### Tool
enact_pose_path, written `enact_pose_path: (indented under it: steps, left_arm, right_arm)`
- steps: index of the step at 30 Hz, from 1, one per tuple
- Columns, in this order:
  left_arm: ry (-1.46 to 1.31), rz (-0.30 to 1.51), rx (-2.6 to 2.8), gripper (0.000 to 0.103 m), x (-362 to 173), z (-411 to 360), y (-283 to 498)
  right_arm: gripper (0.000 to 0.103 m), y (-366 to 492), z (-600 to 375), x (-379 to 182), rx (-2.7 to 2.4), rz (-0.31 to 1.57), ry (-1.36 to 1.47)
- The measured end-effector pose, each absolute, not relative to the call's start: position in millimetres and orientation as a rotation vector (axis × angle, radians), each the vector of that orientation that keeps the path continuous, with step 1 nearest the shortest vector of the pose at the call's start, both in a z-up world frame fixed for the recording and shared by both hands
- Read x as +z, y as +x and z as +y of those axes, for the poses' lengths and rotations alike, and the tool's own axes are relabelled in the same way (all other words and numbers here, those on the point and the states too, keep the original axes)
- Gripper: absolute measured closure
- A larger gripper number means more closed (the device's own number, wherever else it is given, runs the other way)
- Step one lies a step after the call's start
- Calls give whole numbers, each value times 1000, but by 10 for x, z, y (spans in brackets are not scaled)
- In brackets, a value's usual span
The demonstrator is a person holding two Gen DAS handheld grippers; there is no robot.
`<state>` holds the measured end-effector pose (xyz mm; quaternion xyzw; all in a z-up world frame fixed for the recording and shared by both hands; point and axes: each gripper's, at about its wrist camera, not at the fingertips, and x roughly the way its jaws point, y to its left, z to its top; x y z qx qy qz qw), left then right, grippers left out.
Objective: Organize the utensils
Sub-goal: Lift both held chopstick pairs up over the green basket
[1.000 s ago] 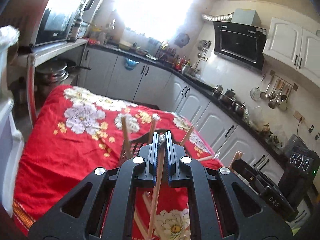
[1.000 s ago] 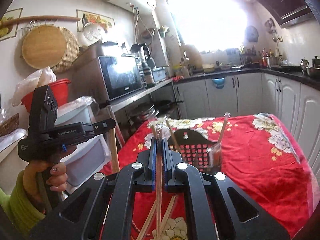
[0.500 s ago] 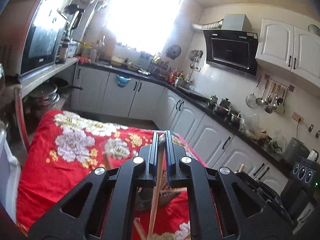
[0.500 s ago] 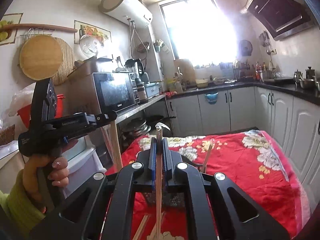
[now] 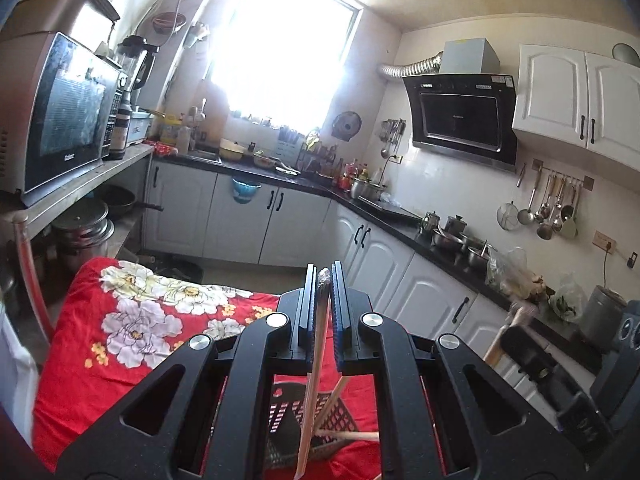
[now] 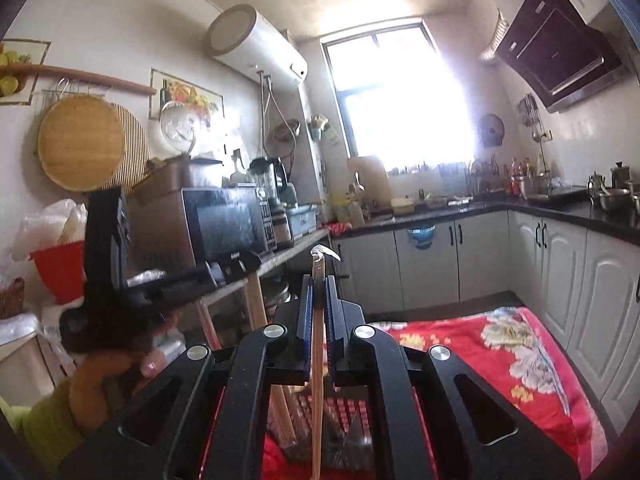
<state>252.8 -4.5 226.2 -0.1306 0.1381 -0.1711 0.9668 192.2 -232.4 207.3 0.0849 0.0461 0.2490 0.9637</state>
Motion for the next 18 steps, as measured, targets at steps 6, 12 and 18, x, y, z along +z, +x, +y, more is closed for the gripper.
enact_pose_path:
  steps: [6, 12, 18]
  left_arm:
    - [-264, 262, -322, 99, 2238, -56, 2680]
    - [-278, 251, -312, 99, 2173, -63, 2793]
    - [-282, 239, -302, 99, 2076, -56, 2859]
  right_arm:
    - [97, 1998, -2328, 2227, 498, 33, 161]
    - [97, 2102, -2301, 2295, 485, -23, 128]
    - [97, 2272, -2234, 2191, 460, -30, 94]
